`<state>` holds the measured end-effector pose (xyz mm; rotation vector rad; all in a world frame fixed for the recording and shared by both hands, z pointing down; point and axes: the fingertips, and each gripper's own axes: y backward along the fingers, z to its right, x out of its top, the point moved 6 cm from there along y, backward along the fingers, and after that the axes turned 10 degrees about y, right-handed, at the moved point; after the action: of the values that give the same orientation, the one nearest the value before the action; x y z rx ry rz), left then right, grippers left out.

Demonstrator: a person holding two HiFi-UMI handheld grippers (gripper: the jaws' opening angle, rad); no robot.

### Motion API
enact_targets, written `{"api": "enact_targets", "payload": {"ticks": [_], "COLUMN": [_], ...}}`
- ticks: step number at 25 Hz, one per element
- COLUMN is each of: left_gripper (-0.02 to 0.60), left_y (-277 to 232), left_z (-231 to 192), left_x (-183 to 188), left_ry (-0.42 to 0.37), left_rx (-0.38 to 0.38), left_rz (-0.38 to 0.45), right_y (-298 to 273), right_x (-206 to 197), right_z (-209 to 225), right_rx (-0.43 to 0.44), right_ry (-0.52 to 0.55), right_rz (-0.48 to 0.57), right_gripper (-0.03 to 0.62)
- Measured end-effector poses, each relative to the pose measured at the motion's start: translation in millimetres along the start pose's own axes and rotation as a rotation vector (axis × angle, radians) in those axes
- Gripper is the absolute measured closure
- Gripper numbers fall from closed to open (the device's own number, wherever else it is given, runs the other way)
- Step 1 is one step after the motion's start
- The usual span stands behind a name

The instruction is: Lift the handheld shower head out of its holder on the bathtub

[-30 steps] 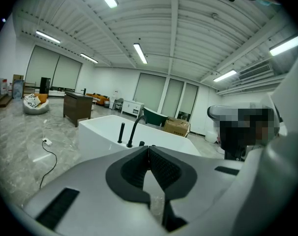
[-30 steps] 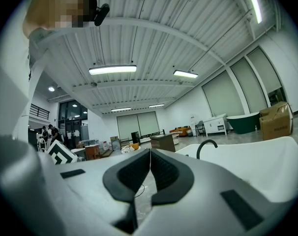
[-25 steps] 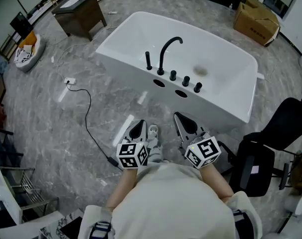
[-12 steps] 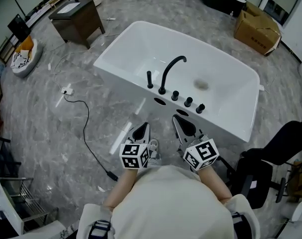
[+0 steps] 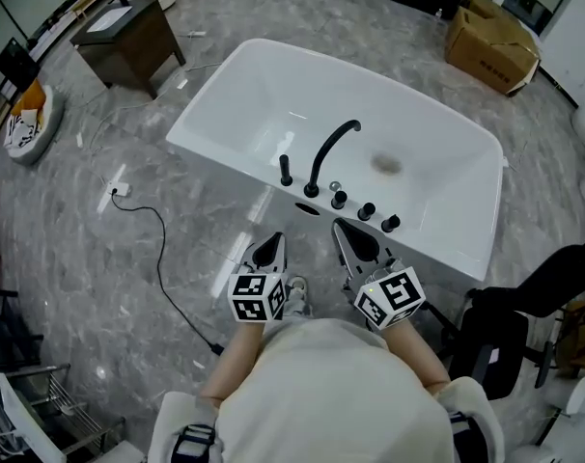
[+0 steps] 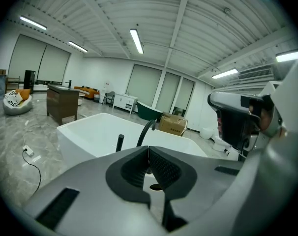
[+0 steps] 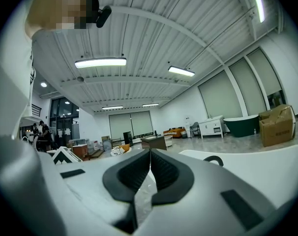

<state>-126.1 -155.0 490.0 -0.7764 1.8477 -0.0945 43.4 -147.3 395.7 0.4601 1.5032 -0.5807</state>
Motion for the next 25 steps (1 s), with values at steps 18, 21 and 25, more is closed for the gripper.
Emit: {"api": "enact_targets", "payload": {"ticks": [18, 21, 25], "left_gripper": [0.56, 0.56, 0.56], "left_y": [-122.2, -143.5, -174.2], "left_z": [-69.0, -83.3, -99.9], "left_x": [14.9, 12.8, 10.2], "left_ry": [-0.028, -0.04, -0.055], "left_rx": [-0.031, -0.008, 0.004], "left_rz": [-0.081, -0.067, -0.056], "right_y": [-84.5, -94.7, -106.1], "right_x": [-33.2, -40.5, -50.4], "right_z": [51.1, 52.2, 55.3], "right_rx": [-0.072, -0.063, -0.065], "right_ry": [-0.06, -0.068, -0.074], "right_rz": [-0.097, -0.118, -0.145], "right_gripper": [0.573, 0.572, 0.572]}}
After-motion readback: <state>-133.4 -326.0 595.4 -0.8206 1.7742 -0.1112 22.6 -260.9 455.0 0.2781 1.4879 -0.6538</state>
